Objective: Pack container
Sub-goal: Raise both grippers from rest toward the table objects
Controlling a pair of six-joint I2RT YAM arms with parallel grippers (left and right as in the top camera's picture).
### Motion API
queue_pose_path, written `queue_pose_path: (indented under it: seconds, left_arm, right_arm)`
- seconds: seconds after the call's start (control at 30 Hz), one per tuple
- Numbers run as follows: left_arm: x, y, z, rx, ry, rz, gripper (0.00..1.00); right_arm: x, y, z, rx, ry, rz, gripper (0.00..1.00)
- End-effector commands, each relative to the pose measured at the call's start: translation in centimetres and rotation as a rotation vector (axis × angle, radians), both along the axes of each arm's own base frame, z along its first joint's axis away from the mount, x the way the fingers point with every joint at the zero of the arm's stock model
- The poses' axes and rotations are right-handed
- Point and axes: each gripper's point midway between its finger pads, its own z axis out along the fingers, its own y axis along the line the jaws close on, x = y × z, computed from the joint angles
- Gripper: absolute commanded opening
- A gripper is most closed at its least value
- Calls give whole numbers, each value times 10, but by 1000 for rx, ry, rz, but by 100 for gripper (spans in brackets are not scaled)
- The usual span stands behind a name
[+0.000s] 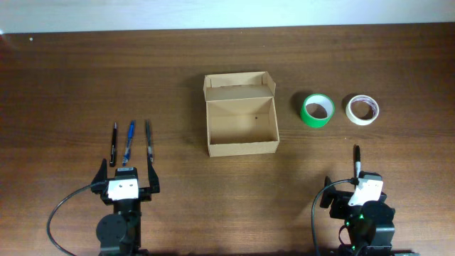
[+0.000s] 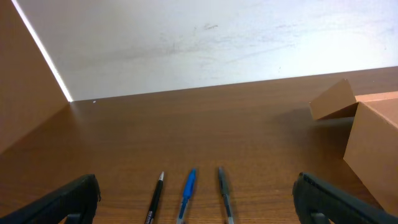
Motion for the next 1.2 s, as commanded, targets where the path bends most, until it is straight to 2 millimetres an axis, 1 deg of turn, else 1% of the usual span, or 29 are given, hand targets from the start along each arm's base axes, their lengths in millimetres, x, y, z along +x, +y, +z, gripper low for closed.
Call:
queue_pose_path:
  seconds: [0.0,0.8,0.97,1.0,1.07,1.1,1.17]
  left_arm:
    - [-1,4,0,14,2,18,99]
    - [-1,4,0,14,2,18,99]
    - [0,3,4,14,-17,15,99]
    - [0,1,3,13,-10,4,99]
    - [1,-11,-3,1,12,-64,99]
    - [1,-19,-4,-43,14,-108,99]
    - [2,-24,-7,-153,20,-126,99]
  right_arm:
    - [0,-4,-1,2,-2,-27,99]
    - [0,-4,-1,2,-2,-27,99]
    - [0,-4,-1,1,-2,-27,99]
    - [0,-4,-1,2,-2,-27,99]
    - [0,-4,-1,1,-2,-27,99]
    - [0,-4,-1,1,-4,-27,99]
    - [3,-4,3,2,-24,-27,99]
